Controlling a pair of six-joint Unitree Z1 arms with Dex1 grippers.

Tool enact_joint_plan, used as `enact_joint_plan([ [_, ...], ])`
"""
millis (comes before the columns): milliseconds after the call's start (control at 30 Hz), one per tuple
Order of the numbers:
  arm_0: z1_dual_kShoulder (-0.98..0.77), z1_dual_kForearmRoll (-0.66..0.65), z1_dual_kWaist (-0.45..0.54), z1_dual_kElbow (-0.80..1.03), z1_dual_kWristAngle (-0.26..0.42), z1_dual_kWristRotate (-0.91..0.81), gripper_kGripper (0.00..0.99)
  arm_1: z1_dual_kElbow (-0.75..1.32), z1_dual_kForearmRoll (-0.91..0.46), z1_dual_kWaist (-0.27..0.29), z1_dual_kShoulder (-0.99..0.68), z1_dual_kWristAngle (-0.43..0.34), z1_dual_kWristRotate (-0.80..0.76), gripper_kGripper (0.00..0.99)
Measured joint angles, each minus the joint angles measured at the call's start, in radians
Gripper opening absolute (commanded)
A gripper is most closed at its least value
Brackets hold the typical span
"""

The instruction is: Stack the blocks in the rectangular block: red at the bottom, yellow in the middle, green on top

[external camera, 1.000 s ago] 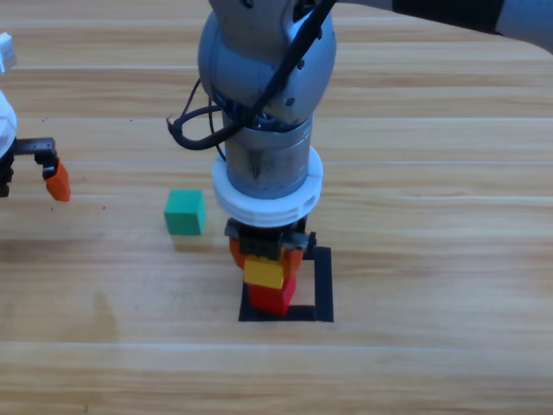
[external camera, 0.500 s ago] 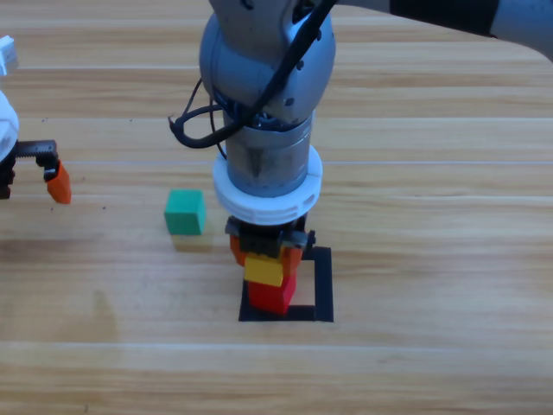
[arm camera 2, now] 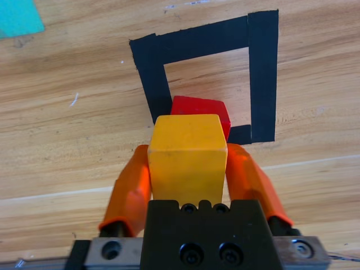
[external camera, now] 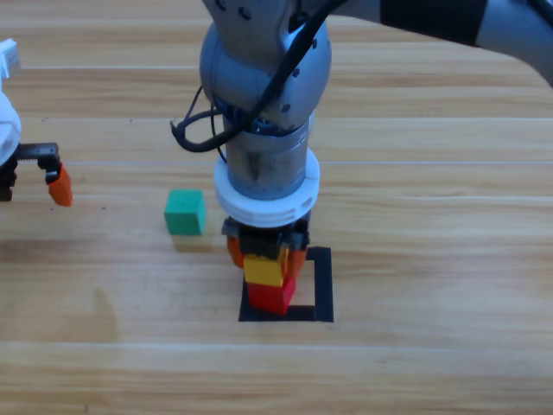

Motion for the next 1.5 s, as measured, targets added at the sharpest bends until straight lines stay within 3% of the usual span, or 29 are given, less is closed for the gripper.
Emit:
enact_joint_plan([
  [200, 0.008, -0.007, 0.0, 0.0, 0.0, 0.0, 0.99, 0.0, 0.0, -0.008, 0.002, -0.008, -0.014, 0.99],
  [367, 0.011, -0.01, 0.0, 0.0, 0.0, 0.001, 0.99, 0.0, 0.0, -0.008, -0.032, -0.066, -0.079, 0.99],
  [567, 0.019, -0.011, 0.0, -0.044, -0.001, 0.046, 0.99, 0.001, 0.0, -0.004, -0.273, -0.193, -0.322, 0.99],
  [700, 0.08, 0.007, -0.001, -0.162, -0.041, 0.078, 0.99, 0.01, 0.0, -0.002, -0.41, -0.193, -0.578, 0.99],
  [833, 0.164, 0.015, -0.022, -0.215, -0.055, 0.07, 0.99, 0.346, -0.108, -0.009, -0.548, -0.191, -0.737, 0.989],
  [900, 0.201, 0.018, -0.043, -0.234, -0.059, 0.055, 0.99, 0.597, -0.282, -0.025, -0.625, -0.153, -0.817, 0.989],
  [1033, 0.274, 0.035, -0.108, -0.306, -0.062, 0.014, 0.969, 1.155, -0.719, -0.11, -0.842, 0.024, -1.029, 0.989],
  [1067, 0.295, 0.037, -0.125, -0.33, -0.062, 0.0, 0.969, 1.25, -0.773, -0.133, -0.895, 0.026, -1.108, 0.988],
  [1133, 0.33, 0.038, -0.158, -0.359, -0.062, -0.027, 0.969, 1.325, -0.808, -0.169, -0.989, 0.014, -1.239, 0.988],
  [1233, 0.351, 0.039, -0.193, -0.378, -0.062, -0.041, 0.965, 1.332, -0.816, -0.19, -1.071, 0.016, -1.294, 0.988],
  [1367, 0.381, 0.04, -0.221, -0.388, -0.062, -0.06, 0.962, 1.405, -0.817, -0.199, -1.091, 0.099, -1.403, 0.988],
  [1500, 0.392, 0.04, -0.227, -0.388, -0.062, -0.062, 0.959, 1.425, -0.817, -0.2, -1.091, 0.112, -1.428, 0.988],
])
